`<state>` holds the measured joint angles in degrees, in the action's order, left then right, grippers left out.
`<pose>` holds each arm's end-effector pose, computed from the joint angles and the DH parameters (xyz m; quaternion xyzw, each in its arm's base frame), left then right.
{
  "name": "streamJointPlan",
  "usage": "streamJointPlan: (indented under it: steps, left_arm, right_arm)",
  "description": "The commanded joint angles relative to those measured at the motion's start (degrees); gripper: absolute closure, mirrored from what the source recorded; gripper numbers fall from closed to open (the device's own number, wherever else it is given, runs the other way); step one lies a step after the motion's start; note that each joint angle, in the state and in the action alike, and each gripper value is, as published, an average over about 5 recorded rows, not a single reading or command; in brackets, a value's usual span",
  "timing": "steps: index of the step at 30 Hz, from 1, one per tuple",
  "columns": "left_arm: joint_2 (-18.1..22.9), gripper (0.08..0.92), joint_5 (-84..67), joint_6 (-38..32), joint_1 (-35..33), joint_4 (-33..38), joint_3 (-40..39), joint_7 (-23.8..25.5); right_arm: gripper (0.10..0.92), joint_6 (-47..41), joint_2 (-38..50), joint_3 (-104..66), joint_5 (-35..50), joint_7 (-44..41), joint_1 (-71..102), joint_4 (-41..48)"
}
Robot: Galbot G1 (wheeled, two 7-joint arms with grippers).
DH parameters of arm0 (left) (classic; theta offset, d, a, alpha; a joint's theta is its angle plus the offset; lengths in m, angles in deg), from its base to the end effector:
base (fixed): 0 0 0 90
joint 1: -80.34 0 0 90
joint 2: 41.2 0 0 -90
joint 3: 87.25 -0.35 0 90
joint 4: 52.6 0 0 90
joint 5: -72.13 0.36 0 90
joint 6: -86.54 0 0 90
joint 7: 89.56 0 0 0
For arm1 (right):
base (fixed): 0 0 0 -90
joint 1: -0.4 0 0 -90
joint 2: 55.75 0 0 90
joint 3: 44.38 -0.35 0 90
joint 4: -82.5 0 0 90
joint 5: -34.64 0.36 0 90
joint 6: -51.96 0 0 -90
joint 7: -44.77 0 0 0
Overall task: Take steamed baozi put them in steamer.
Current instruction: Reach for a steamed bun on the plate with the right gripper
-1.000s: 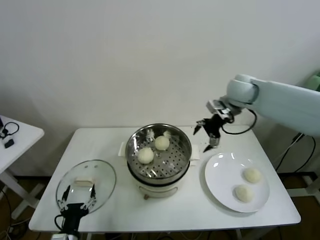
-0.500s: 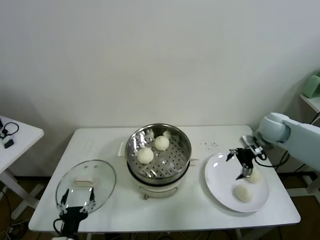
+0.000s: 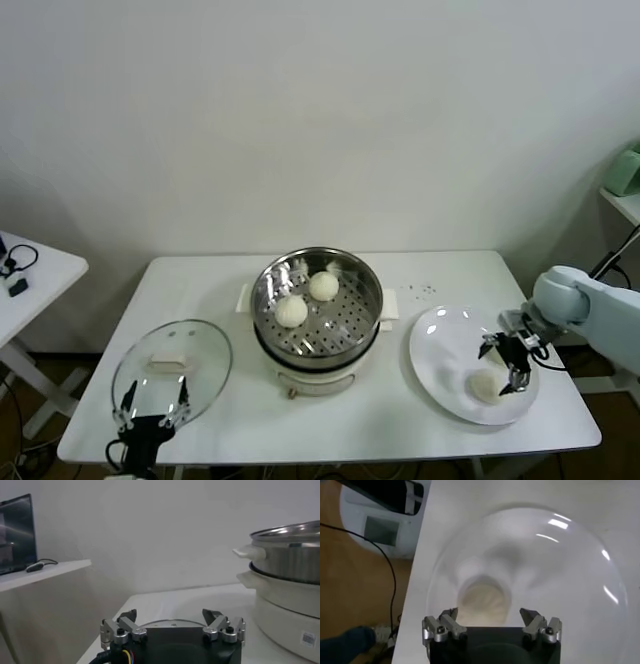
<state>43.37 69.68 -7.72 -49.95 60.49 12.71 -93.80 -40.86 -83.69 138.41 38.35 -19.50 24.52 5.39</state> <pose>0.1179 0.0768 -0.3654 0.0863 -0.9883 -0.0704 0.1044 0.4597 -0.2159 -0.2245 0.5796 -0.4798 0.5006 0.4281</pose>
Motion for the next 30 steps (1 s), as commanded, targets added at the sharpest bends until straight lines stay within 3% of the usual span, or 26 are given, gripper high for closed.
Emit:
streamJointPlan:
  steps: [1,16,30]
  left_arm:
    - [-0.07,0.177,-0.07,0.06,0.07,-0.3,0.03,-0.07]
    - [0.01,0.177,-1.01,0.37,-0.19,0.23,-0.21,-0.09]
    - [0.02,0.177,-2.61,1.22,-0.2,0.99,-0.53,-0.06]
  right_arm:
    - [0.203,0.62,-0.38,-1.51,-2.24,0.3,3.54,1.16]
    - [0.206,1.36,-2.05,-3.26,-4.41,0.26,5.36,2.17]
    - [0.313,1.87,-1.76,-4.46,-4.86,0.21,5.14,1.98]
